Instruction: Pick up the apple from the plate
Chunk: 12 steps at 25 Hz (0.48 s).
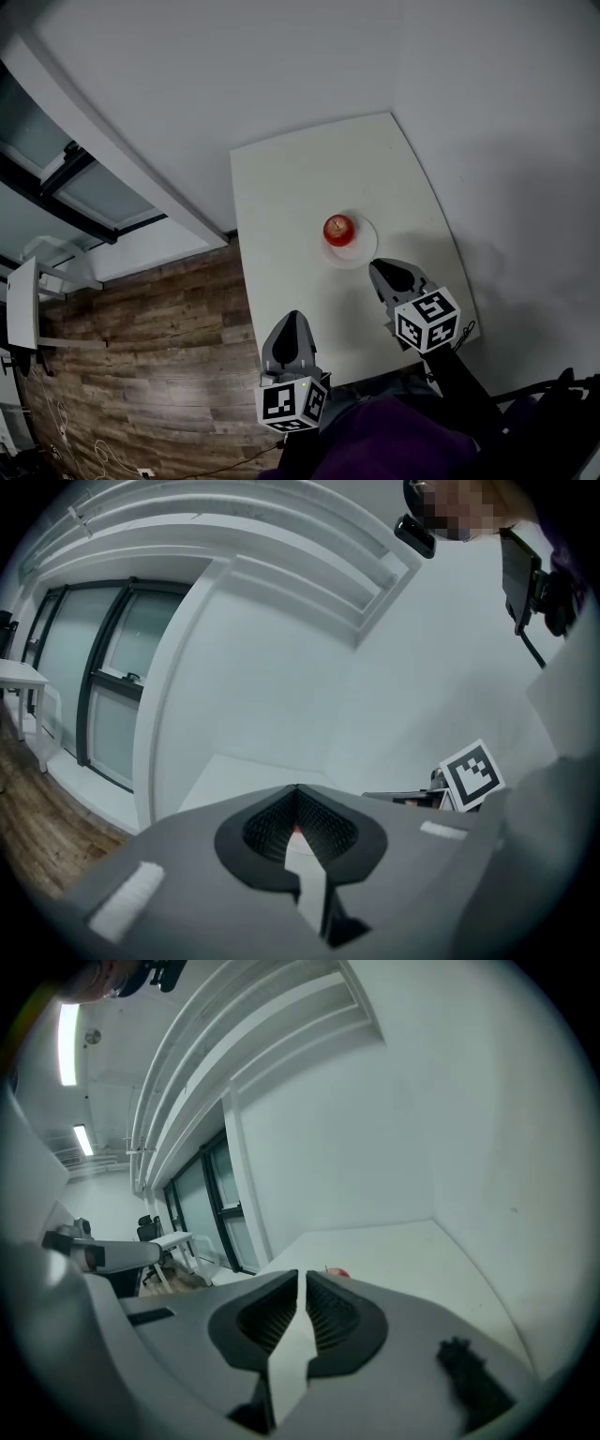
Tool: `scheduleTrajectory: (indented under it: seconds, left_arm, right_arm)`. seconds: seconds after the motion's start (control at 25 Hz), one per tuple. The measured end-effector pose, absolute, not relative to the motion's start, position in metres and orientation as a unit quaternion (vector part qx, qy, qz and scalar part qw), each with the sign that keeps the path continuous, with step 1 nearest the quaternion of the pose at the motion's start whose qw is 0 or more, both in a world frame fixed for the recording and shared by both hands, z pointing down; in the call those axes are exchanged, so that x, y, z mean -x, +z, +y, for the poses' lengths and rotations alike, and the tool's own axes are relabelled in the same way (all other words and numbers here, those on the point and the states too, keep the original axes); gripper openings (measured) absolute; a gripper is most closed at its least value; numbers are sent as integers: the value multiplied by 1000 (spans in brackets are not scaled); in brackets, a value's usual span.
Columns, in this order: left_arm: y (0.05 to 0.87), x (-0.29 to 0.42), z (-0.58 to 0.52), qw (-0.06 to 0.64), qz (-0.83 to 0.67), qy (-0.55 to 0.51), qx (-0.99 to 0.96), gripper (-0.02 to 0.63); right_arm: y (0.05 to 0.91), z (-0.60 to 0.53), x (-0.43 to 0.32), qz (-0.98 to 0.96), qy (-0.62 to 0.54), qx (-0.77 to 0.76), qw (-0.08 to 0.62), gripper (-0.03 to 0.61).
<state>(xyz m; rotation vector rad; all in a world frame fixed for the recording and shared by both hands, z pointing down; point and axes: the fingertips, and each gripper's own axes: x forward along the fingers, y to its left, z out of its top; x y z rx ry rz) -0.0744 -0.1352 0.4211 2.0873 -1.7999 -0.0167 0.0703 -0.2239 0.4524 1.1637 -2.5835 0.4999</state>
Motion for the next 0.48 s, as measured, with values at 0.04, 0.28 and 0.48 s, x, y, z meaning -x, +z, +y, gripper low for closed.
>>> scheduleTrajectory:
  seconds: [0.04,0.28,0.48]
  left_arm:
    - [423,75,-137,194,-643,-4,-741,6]
    - [431,79,-145,203,-651,9,-731,6]
    - [434,83,-152,210,-644,17,-736,6]
  right_arm:
    - [455,-229,-71,-892,173,-396,135,14]
    - [467,-257,-66,-901,174,-365,155,87]
    - [488,-273,-57,-900,190,-346,184,155]
